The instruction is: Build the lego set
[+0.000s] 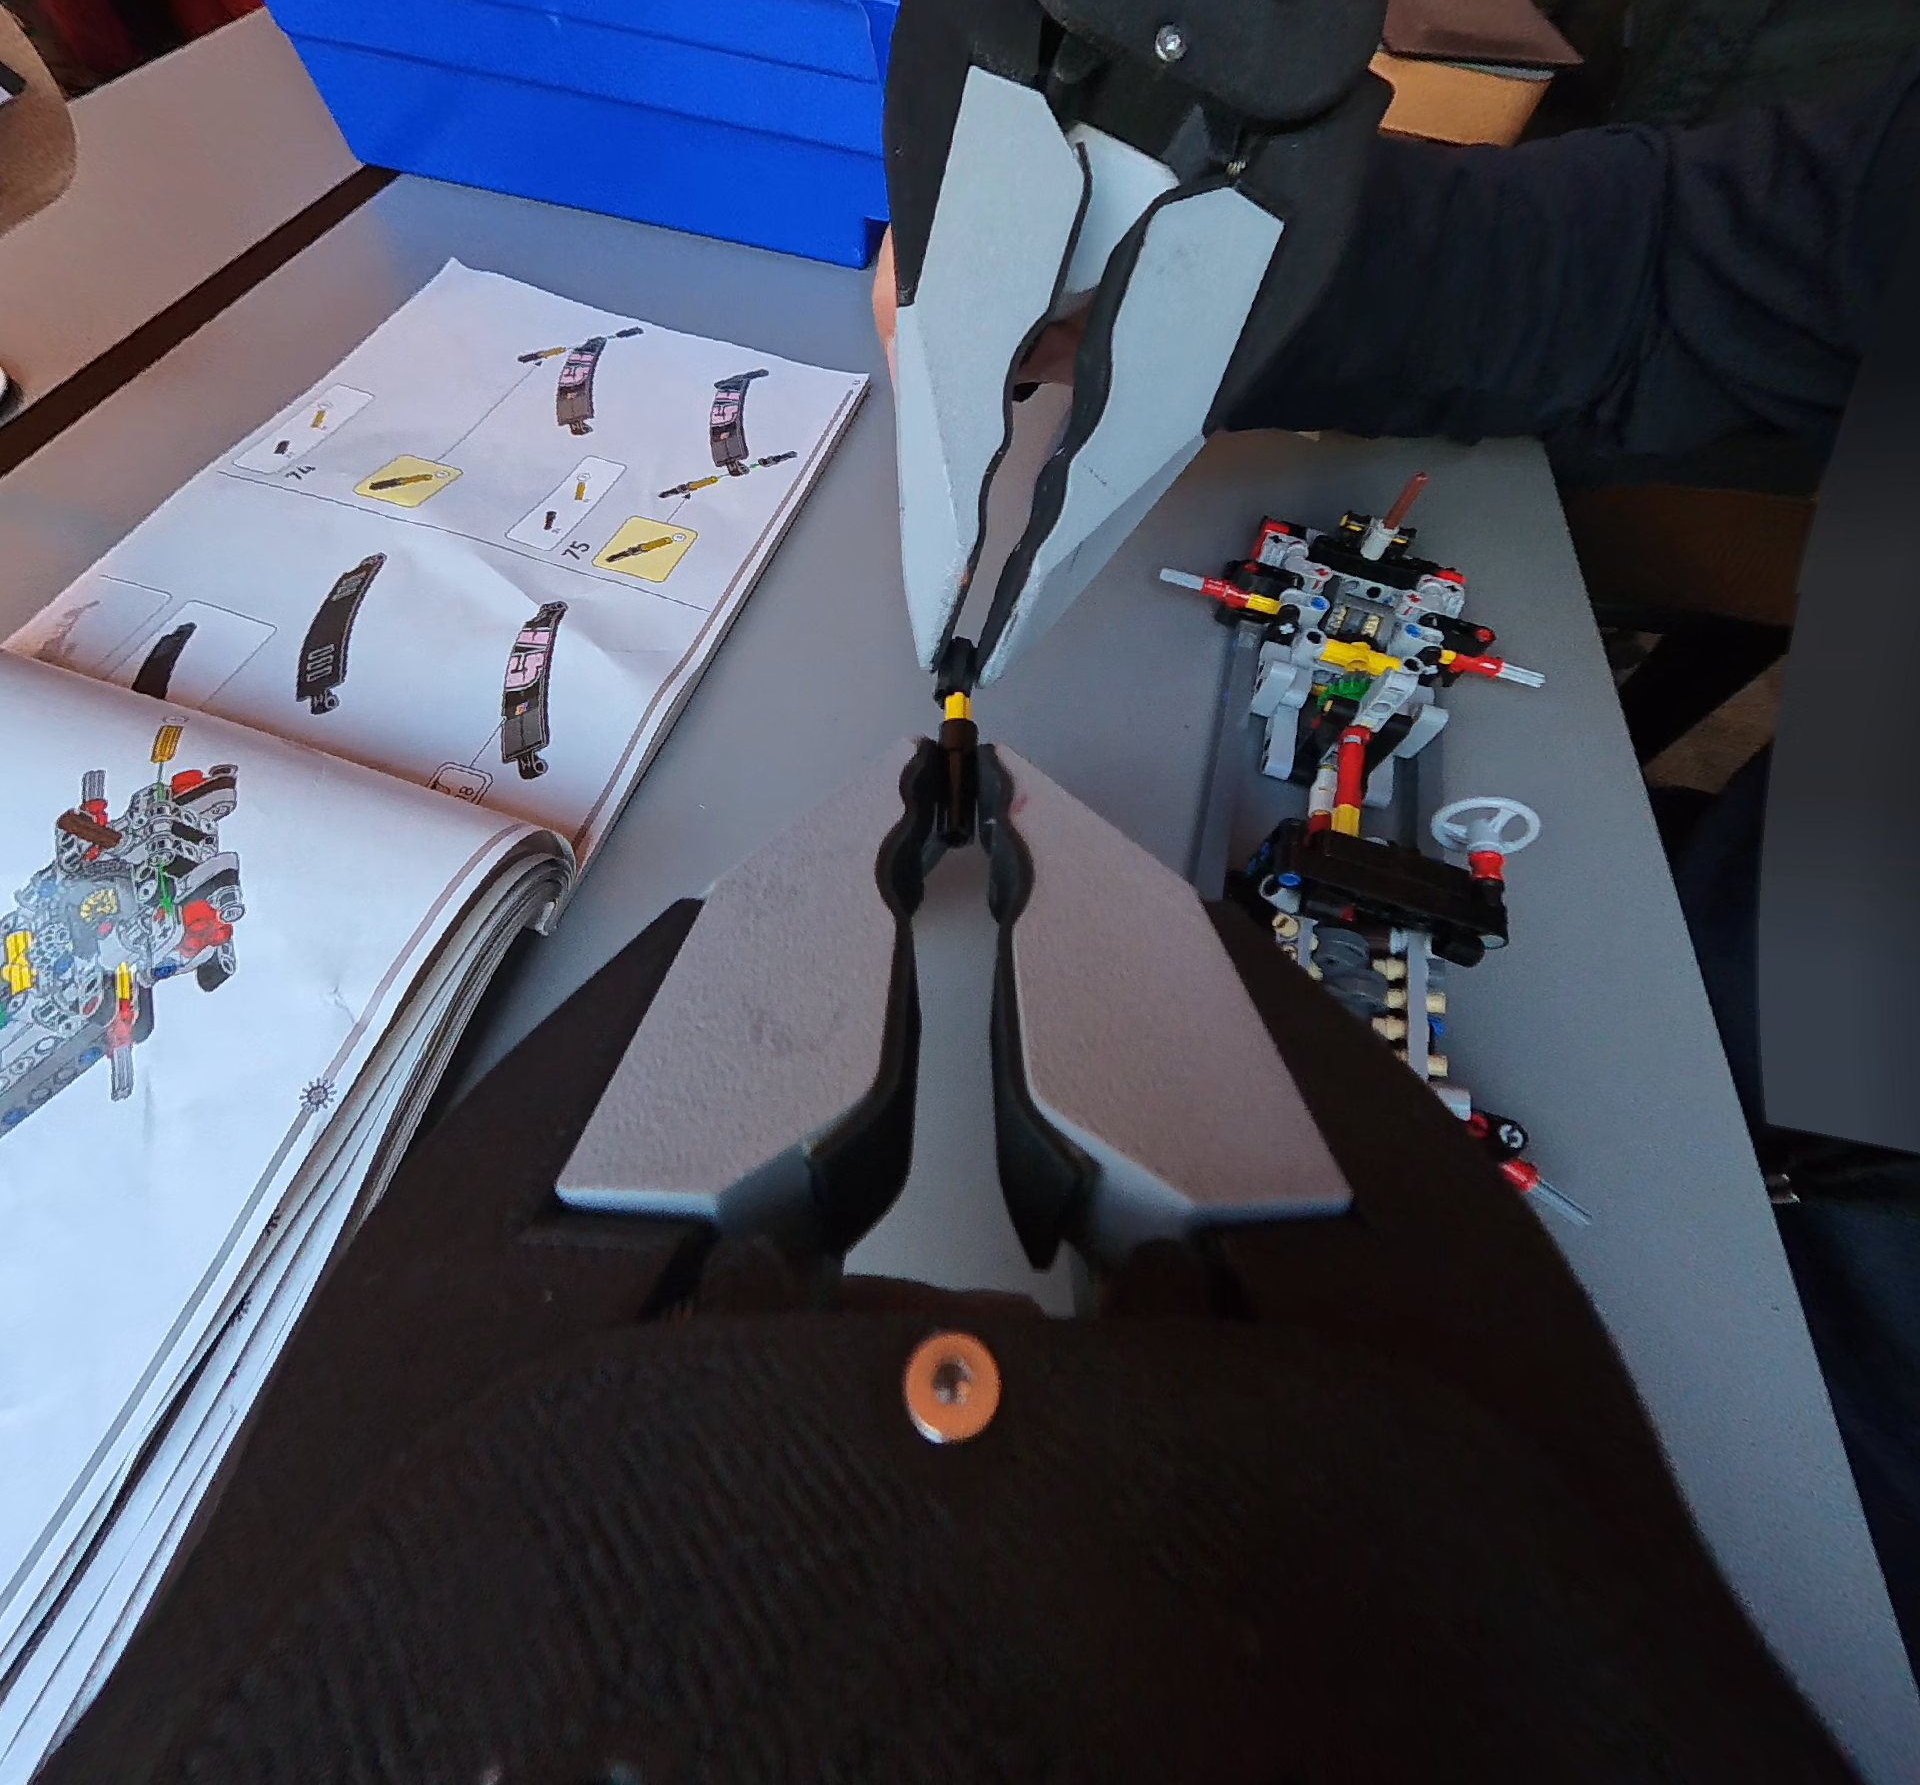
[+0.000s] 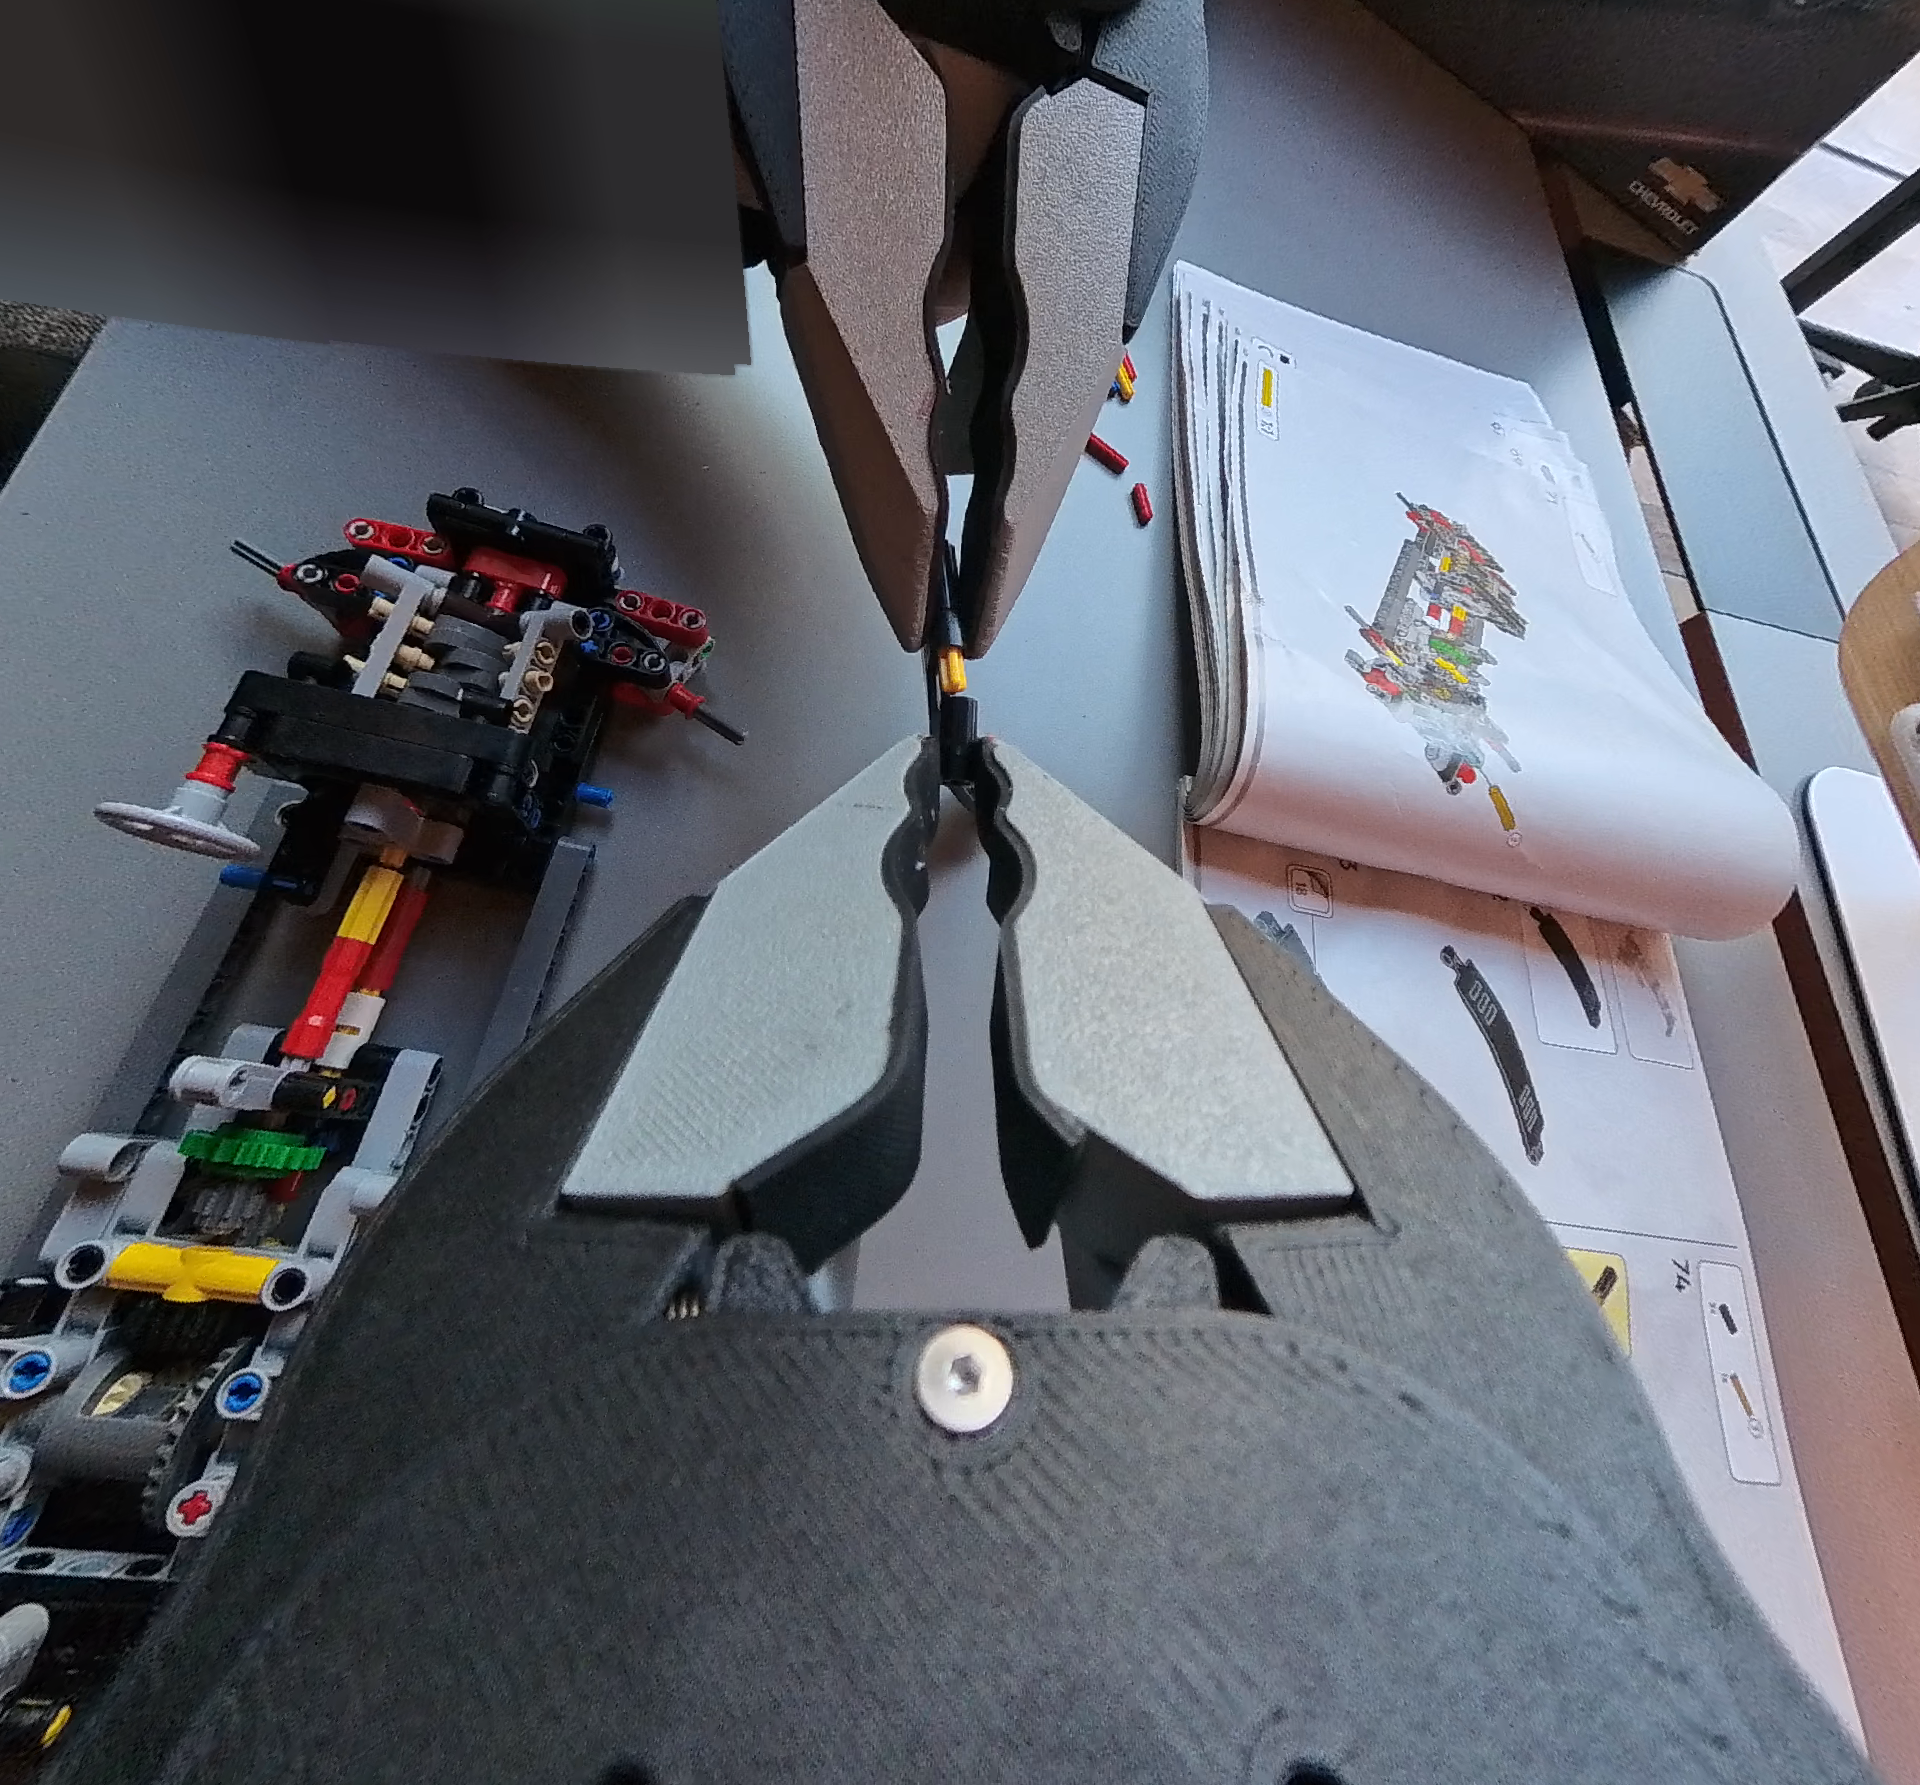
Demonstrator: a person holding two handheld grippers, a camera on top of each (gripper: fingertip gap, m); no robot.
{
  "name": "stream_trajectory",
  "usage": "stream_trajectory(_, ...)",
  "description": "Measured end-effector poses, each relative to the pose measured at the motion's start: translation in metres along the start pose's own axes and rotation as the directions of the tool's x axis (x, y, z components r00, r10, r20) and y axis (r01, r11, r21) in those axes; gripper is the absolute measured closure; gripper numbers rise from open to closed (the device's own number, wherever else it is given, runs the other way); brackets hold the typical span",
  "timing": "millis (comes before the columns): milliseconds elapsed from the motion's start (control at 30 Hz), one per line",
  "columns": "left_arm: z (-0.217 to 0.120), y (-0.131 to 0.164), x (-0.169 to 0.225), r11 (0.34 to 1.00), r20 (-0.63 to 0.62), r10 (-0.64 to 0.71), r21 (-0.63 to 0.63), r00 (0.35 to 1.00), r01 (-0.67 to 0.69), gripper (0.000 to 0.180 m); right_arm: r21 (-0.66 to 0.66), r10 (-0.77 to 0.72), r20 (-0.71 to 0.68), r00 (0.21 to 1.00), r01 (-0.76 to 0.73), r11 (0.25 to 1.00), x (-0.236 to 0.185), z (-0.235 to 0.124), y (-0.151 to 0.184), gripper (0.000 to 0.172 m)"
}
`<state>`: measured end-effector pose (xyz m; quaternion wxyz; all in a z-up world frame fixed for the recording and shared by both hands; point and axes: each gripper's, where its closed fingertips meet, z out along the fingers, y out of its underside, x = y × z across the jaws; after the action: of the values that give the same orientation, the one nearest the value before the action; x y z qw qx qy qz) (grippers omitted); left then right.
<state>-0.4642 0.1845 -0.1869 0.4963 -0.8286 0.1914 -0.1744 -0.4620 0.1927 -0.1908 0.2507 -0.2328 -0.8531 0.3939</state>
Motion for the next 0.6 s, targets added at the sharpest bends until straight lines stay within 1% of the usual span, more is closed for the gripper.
stream_trajectory(433,0.0028,0.0026,0.0029,0.999,0.011,0.029,-0.030,1.000,-0.028,0.176,-0.008,0.004,0.032,0.999,-0.004,1.000,-0.0048,0.0002,-0.0004,0.167)
stream_trajectory(600,0.0055,0.0065,0.0036,0.998,0.013,0.033,-0.054,0.999,-0.032,0.176,-0.049,-0.001,0.038,0.999,0.002,0.999,-0.0070,0.0019,0.0033,0.167)
